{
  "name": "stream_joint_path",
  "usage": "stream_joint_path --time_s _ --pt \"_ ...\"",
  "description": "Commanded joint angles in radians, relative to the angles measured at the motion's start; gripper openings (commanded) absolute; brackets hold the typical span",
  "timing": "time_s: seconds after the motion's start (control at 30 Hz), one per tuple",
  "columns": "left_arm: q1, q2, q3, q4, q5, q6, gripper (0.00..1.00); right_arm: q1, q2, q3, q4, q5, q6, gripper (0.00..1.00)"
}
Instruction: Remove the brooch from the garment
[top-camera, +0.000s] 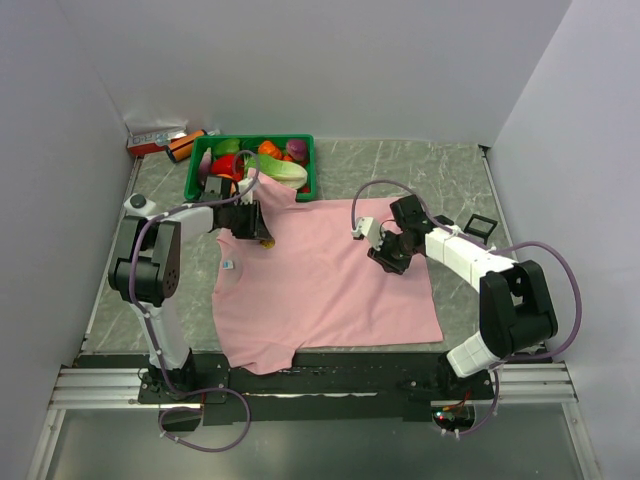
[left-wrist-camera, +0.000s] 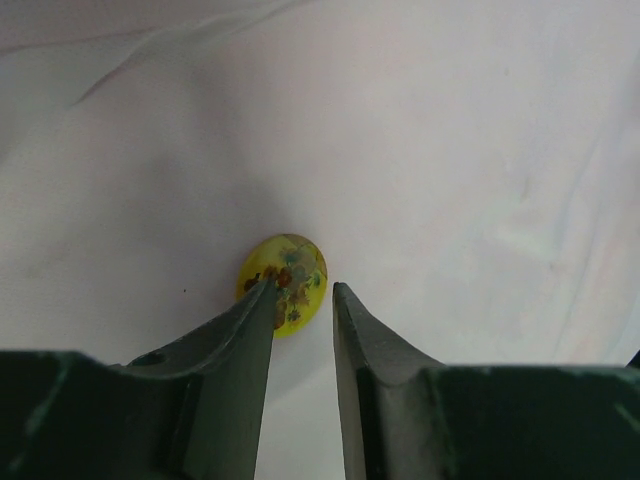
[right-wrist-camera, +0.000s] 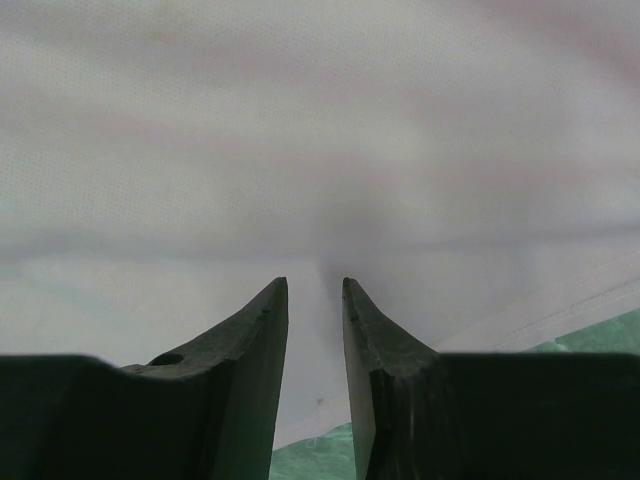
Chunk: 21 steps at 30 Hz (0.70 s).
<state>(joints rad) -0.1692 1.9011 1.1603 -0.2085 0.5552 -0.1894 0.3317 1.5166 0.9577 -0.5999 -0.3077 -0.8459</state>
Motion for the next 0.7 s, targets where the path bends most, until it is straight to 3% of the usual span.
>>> stream_joint_path --time_s 0.0,0.27,0.5,0.67 --pt "-0.007 -0.013 -0.004 -0.002 0.006 -0.015 0.34 0.007 0.007 0.036 -0.005 -0.016 0.008 0.36" --pt "-0.004 -0.094 0.041 -0.017 0.048 -0.001 0.37 0.007 0.011 0.032 -0.003 -0.018 0.007 0.36" --pt "0.000 -0.109 0.010 -0.015 -0.135 -0.015 0.42 0.012 0.028 0.055 -0.006 -0.008 -0.001 0.36" --pt "0.005 -0.079 0.018 -0.032 -0.178 -0.015 0.43 0.017 0.040 0.070 -0.008 -0.008 0.002 0.36"
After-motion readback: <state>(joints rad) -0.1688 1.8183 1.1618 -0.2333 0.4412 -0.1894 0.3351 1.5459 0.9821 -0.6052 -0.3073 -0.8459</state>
